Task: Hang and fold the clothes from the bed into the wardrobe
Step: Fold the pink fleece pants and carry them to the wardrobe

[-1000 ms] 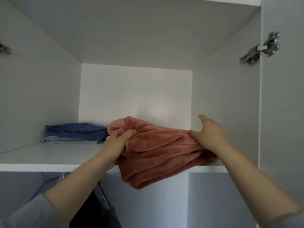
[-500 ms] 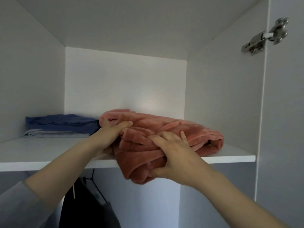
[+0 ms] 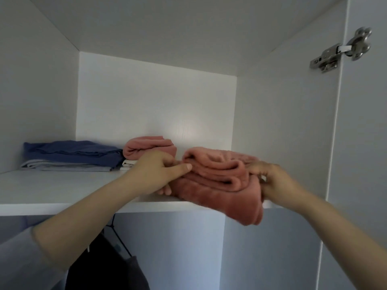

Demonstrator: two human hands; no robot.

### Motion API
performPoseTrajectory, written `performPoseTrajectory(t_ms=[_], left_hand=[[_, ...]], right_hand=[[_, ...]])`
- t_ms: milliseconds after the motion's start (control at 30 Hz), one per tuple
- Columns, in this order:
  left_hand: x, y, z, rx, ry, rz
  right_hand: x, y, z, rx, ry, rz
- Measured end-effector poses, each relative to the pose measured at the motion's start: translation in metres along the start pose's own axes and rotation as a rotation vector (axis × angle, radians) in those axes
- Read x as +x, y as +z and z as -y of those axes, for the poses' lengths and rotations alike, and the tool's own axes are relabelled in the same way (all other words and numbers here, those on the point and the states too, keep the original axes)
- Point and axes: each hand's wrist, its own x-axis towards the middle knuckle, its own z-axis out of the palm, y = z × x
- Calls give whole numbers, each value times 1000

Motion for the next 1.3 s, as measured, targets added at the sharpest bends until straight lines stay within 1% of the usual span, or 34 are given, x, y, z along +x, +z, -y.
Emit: performPoseTrajectory(t_ms=[67,100,133,200,233,267,300,333,367,400,433,467,533,600,700,833,1067,1200,1300], left_hand=[[0,13,-10,-33,62,51],[1,19,-15,-61,95,82],[1,23,-18,-99,117,113],[2,26,-21,-163,156,136],[3,27,-21,-161,206,88],[2,26,-19,-104,277,-14],[2,25,-16,13,367,-136],[3,23,-13,150,469,-218],[3,21,-11,264,561,-229],[4,20,-9,339,619,-175],[5,20,-8,379,641,-90],[7,21,-7,415,650,-6],[12,27,-3,478,668,102],[14,30,-2,443,646,173],[17,29,-2,366,580,250],[23,31,-1,334,581,273],[55,49,-4,347,482,325],[77,60,-3,418,436,355],[97,68,1,489,406,369]], right_hand=[[-4,-15,-10,-28,108,1],[-8,-24,-14,13,194,26],[-12,-33,-16,114,284,32],[-22,-50,-14,288,405,-38],[-28,-55,-8,316,403,-84],[-31,-56,0,338,374,-113],[-35,-53,10,368,332,-117],[-37,-47,20,383,294,-97],[-39,-40,31,340,239,-72],[-39,-33,40,233,179,-51],[-39,-27,46,85,115,-25],[-38,-21,48,-61,66,7],[-38,-11,49,-315,52,67],[-41,-5,45,-443,49,42],[-46,1,39,-367,41,-48],[-44,1,28,-297,62,-90],[-18,-11,-3,-290,177,-2],[-1,-13,-28,-308,230,58],[13,-10,-48,-322,226,79]])
